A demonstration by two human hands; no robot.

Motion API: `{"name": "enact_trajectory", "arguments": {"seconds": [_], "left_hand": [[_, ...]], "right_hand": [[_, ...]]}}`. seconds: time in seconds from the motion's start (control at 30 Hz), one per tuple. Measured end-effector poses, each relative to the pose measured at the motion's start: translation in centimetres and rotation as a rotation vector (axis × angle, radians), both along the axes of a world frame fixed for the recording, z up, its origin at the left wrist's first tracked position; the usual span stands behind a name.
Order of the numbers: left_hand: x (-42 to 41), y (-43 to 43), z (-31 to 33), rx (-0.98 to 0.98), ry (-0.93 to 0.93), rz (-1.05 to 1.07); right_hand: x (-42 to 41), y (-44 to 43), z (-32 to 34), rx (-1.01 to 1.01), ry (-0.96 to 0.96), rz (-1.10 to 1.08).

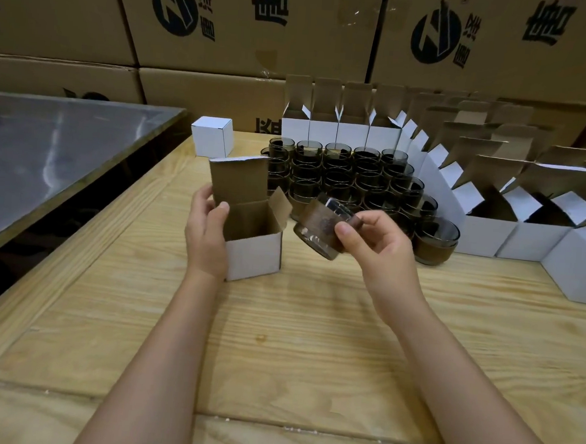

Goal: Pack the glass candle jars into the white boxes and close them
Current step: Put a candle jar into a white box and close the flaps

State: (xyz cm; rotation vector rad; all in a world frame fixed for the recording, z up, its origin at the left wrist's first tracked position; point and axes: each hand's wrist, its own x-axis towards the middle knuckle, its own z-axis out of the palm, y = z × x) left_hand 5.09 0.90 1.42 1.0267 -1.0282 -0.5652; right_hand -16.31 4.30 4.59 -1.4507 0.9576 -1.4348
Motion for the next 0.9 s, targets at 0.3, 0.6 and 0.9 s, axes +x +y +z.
{"name": "enact_trajectory", "arguments": {"seconds": [0.3, 0.6, 0.9], "left_hand": [[-1.2, 0.2, 0.4, 0.005, -0.062, -0.195], [-1.1, 0.5, 0.5, 0.058, -0.043, -0.204], [-1.3, 0.2, 0.4, 0.085, -0.057, -0.177]], "right_hand": [[3.8, -1.0, 4.8, -0.193, 0.397, 0.046], [4.9, -3.3, 6.8, -0.249, 0.764, 0.041], [5.6, -3.9, 5.1, -0.231, 1.056, 0.132]]}}
